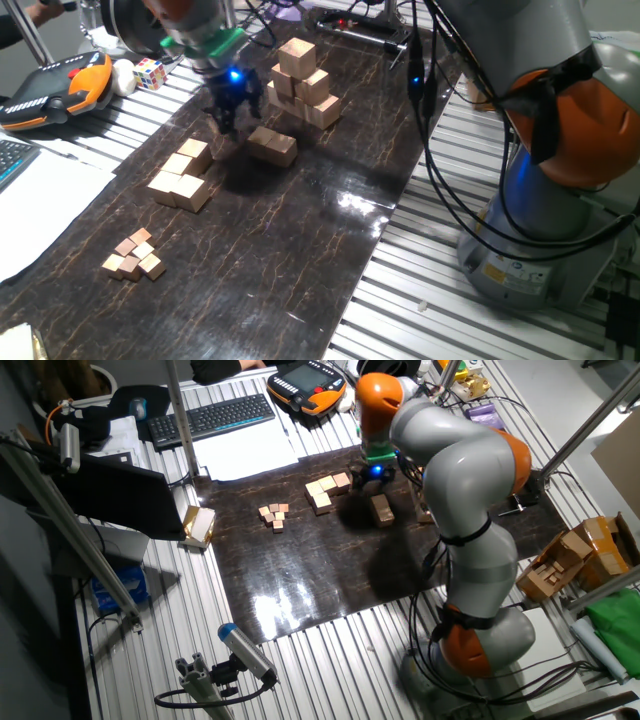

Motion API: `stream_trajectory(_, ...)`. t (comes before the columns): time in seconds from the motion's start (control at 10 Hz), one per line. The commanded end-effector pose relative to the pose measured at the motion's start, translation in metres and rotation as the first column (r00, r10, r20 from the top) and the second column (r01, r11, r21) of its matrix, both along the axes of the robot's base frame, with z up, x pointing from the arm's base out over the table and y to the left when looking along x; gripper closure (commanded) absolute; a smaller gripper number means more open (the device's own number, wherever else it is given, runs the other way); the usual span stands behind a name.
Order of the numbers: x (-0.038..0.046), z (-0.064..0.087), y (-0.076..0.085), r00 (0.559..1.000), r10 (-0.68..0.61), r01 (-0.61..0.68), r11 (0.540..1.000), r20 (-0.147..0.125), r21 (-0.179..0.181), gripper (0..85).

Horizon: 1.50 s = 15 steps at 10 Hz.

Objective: Stack the blocks into a pyramid shape

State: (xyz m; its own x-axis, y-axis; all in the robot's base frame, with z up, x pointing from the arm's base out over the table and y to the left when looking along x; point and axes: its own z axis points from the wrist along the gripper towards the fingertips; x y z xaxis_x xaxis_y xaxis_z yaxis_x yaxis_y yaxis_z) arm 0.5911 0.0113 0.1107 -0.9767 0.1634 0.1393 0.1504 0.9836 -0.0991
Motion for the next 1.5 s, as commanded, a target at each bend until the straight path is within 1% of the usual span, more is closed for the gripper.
stream_trajectory(0.0, 0.003, 0.002, 0.03, 1.0, -0.01, 0.01, 1.0, 0.005, 0.001, 15.3)
stream_trajectory(0.2, 0.0096, 0.011, 0.067, 0.999, -0.032, 0.032, 0.999, 0.004, 0.016, 15.0)
stream_trajectory(0.3, 0.0122, 0.017, 0.082, 0.999, -0.047, 0.047, 0.999, -0.002, 0.014, 14.7)
stream_trajectory(0.4, 0.0146, 0.023, 0.096, 0.999, -0.052, 0.052, 0.999, -0.011, 0.011, 14.3)
stream_trajectory(0.5, 0.0155, 0.027, 0.107, 0.999, -0.053, 0.053, 0.999, -0.014, 0.009, 13.7)
stream_trajectory(0.6, 0.0151, 0.025, 0.117, 0.999, -0.05, 0.051, 0.998, -0.007, 0.024, 13.3)
stream_trajectory(0.7, 0.0151, 0.021, 0.125, 0.999, -0.05, 0.05, 0.998, 0.005, 0.031, 12.3)
stream_trajectory(0.8, 0.0152, 0.018, 0.131, 0.999, -0.045, 0.045, 0.999, 0.01, 0.018, 11.7)
stream_trajectory(0.9, 0.015, 0.014, 0.137, 0.999, -0.044, 0.044, 0.999, 0.007, 0.03, 11.0)
stream_trajectory(1.0, 0.0135, 0.009, 0.145, 0.999, -0.049, 0.049, 0.998, 0.018, 0.034, 10.0)
stream_trajectory(1.1, 0.0134, 0.005, 0.146, 0.999, -0.027, 0.026, 0.999, 0.018, 0.027, 8.7)
stream_trajectory(1.2, 0.0143, 0.003, 0.147, 1.0, -0.009, 0.009, 0.999, 0.009, 0.031, 8.0)
stream_trajectory(1.3, 0.0145, 0.0, 0.147, 1.0, 0.008, -0.008, 1.0, 0.011, 0.022, 7.7)
stream_trajectory(1.4, 0.0153, -0.003, 0.146, 0.999, 0.037, -0.037, 0.999, 0.013, -0.006, 7.3)
